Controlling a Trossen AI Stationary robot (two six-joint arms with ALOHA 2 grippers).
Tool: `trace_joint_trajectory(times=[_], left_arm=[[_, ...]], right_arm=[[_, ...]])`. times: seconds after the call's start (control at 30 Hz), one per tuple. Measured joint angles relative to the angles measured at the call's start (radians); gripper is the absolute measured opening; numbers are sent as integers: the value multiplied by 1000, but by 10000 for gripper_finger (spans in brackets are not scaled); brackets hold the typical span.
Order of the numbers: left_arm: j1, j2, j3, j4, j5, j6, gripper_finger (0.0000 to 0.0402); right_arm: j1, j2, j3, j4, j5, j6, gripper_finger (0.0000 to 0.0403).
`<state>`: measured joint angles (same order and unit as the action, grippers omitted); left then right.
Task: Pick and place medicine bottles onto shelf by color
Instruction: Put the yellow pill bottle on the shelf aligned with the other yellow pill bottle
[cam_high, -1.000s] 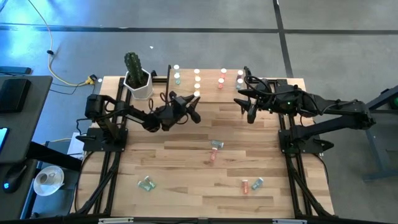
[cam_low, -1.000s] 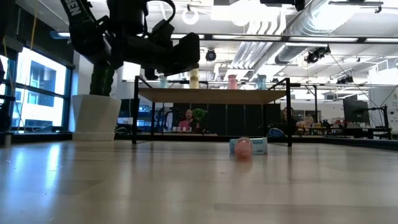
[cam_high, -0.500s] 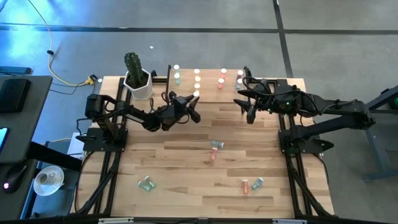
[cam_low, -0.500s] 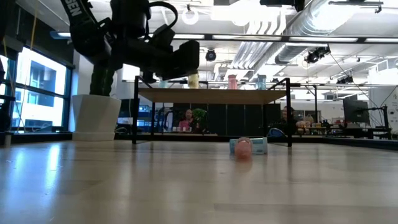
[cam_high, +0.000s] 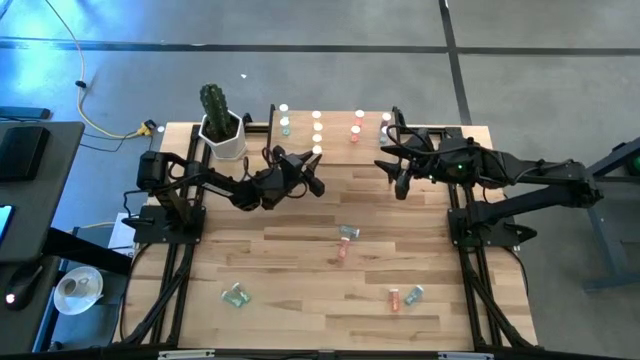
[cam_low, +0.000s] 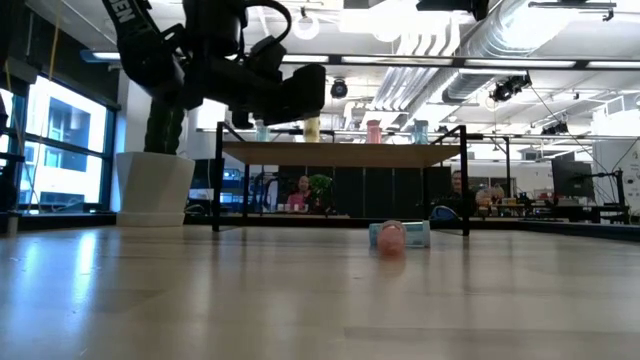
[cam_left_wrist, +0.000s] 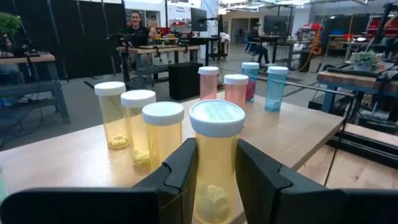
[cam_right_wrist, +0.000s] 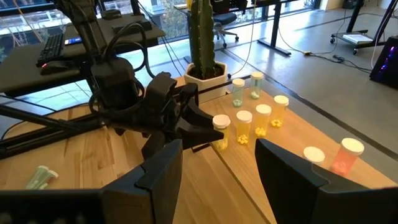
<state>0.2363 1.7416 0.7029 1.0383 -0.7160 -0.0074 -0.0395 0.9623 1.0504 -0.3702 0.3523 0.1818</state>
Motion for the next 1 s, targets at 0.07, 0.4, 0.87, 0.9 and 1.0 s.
trace_joint_trajectory(times=[0.07,0.4,0.87,0.9,1.0], left_arm=[[0,0,0,-5,-2,0,85],[6,1,0,-56,-5,-33,85],[22,1,0,-55,1,-37,85],[26,1,0,-54,6,-49,85],[33,1,0,-54,35,-77,85]], right_arm=[[0,0,0,0,0,0,194],[0,0,0,-1,0,0,194],[0,0,0,-7,0,0,194],[0,0,0,-7,0,0,194],[0,0,0,-7,0,0,194]])
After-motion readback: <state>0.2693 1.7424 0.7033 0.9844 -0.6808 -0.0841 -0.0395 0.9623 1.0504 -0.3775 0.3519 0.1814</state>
